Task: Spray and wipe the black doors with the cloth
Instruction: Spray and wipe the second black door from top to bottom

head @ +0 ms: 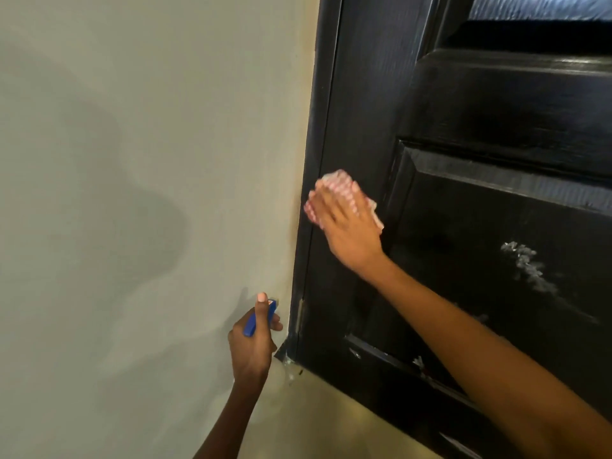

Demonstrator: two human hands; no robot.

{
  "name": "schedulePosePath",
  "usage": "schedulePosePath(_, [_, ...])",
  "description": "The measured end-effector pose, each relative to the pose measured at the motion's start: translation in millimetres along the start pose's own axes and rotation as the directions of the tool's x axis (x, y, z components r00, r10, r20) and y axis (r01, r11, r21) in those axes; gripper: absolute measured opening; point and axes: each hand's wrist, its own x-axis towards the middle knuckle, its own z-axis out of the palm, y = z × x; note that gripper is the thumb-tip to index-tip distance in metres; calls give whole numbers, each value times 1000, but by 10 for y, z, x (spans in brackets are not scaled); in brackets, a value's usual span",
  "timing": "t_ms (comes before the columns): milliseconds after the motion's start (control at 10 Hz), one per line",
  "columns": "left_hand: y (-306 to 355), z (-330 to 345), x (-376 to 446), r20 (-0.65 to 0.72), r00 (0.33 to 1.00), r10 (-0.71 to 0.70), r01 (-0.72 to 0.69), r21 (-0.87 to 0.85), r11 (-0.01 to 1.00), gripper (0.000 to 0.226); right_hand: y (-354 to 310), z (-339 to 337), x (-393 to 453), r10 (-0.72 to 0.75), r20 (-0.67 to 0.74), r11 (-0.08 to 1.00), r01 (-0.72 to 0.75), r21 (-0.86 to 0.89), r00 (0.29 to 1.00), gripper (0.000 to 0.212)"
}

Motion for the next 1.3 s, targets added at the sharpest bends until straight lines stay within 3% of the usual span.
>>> schedulePosePath(100, [-52, 52, -31, 53, 998, -31, 32, -21, 999, 64, 9, 5, 29, 107, -64, 994, -104, 43, 992, 70])
schedulePosePath(200, [-189, 23, -38, 146, 989, -14, 25, -70, 997, 68, -344, 385, -425, 33, 7, 999, -33, 33, 999, 73])
schedulePosePath(400, [-551, -53, 182, 263, 965, -6, 16, -36, 999, 70, -1284, 1280, -1818, -96, 321, 991, 61, 117, 942, 72])
schedulePosePath(500, [-844, -96, 216, 278, 960, -2, 5, -13, 1000, 70, -1771, 1775, -2287, -200, 445, 977, 140, 163, 873, 73])
schedulePosePath(600, [-1235, -207, 165, 281, 960, 7, -15, 26, 1000, 63, -2188, 2193, -2446, -351, 470, 936, 302, 180, 810, 74])
schedulePosePath(700, [-1513, -320, 120, 311, 950, -2, -9, 32, 999, 60, -2507, 2340, -2437, -440, 576, 897, 367, 246, 689, 73])
schedulePosePath(800, [-1659, -341, 83, 316, 949, -22, -2, 77, 997, 65, -2565, 2322, -2357, -360, 556, 933, 299, 200, 750, 64])
schedulePosePath(900, [-1694, -280, 51, 322, 947, -3, -45, 142, 989, 68, -2421, 2370, -2493, -378, 543, 926, 318, 205, 750, 46])
schedulePosePath(1000, [-1595, -195, 31, 369, 929, 20, -63, 104, 993, 68, -2116, 2507, -3081, -248, 448, 966, 254, 47, 859, 61])
schedulePosePath(1100, [-1443, -74, -10, 409, 911, 57, -102, 89, 991, 68, -1722, 2308, -3417, -172, 576, 982, 182, 41, 799, 77])
schedulePosePath(1200, [-1306, 27, -72, 432, 898, 85, -148, 113, 983, 72, -1365, 1679, -3462, -415, 685, 895, 406, 187, 598, 65])
schedulePosePath(1300, [-1232, 107, -163, 454, 887, 91, -156, 107, 982, 72, -1080, 1439, -3334, -416, 574, 902, 398, 166, 705, 70])
